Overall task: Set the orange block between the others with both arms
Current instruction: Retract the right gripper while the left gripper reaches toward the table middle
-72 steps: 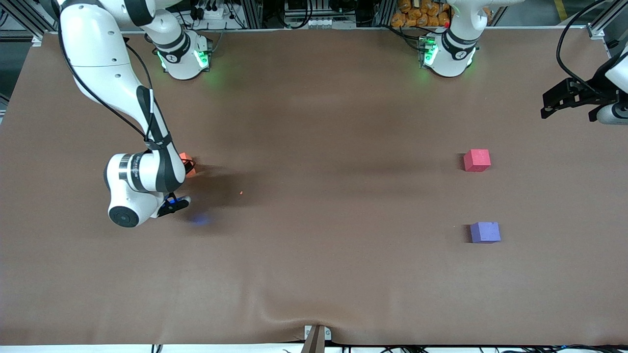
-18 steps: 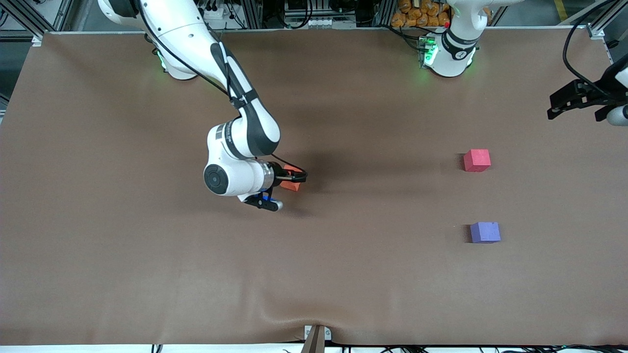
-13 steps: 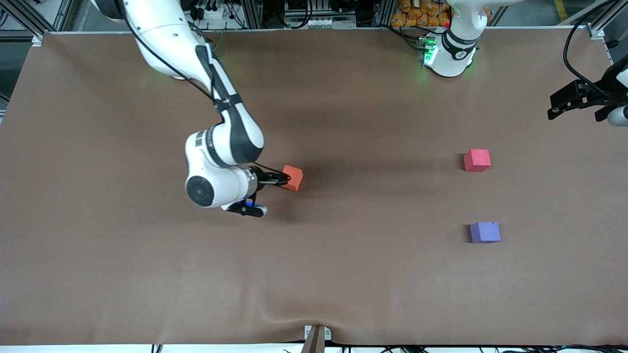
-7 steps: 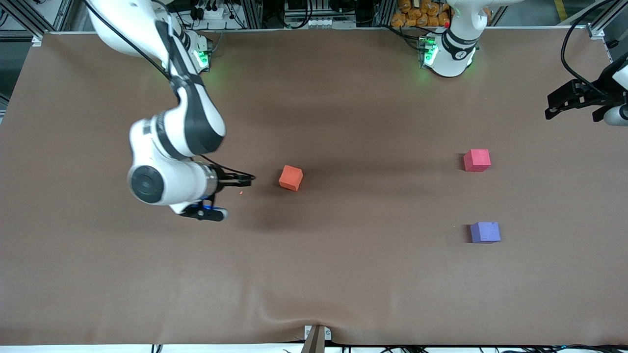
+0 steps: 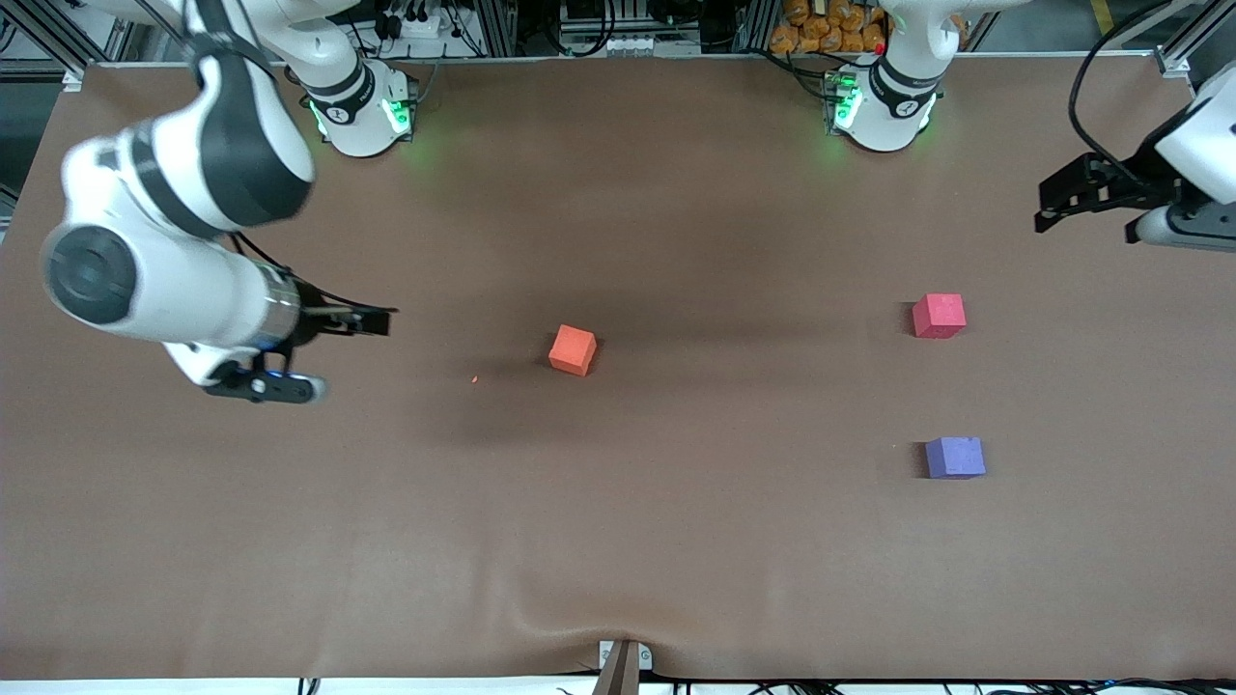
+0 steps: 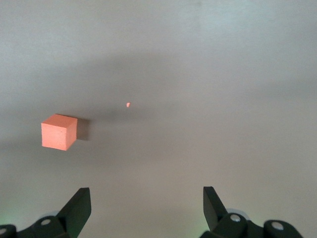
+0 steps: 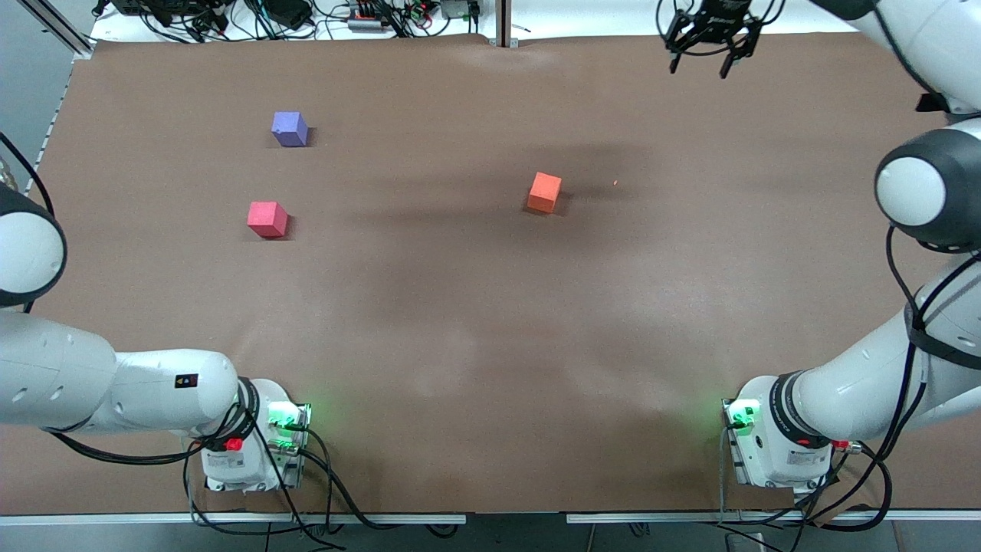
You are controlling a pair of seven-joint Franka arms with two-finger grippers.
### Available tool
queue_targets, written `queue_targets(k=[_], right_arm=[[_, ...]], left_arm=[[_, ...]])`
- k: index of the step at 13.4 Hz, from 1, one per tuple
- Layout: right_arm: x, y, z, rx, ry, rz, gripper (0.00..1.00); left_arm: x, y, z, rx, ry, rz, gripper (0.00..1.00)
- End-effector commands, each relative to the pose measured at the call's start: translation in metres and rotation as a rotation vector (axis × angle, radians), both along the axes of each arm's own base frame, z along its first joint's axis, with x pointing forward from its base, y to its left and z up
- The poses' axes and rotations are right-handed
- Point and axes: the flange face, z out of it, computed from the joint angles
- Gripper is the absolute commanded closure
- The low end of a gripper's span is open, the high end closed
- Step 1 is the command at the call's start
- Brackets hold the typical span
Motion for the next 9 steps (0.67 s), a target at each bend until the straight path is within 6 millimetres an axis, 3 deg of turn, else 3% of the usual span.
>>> queue_targets(k=[1,4,7,9], right_arm=[[-0.012,-0.017,0.033,-0.023,-0.049,0.059,0.00],[-0.023,-0.059,0.063,-0.014,-0.066,0.147,0.00],[-0.025,-0.098,0.072,0.003,-0.066,0.183,0.00],[-0.027,-0.123,0.079,0.009,-0.079,0.193,0.00]], left_arm=[[0.000,-0.002,0.000,-0.022,0.011,0.000,0.00],[-0.001,-0.004,0.001,-0.022,0.009,-0.003,0.00],[0.001,-0.004,-0.004,-0.022,0.020,-0.005,0.00],[-0.001,-0.005,0.004,-0.021,0.003,-0.014,0.00]])
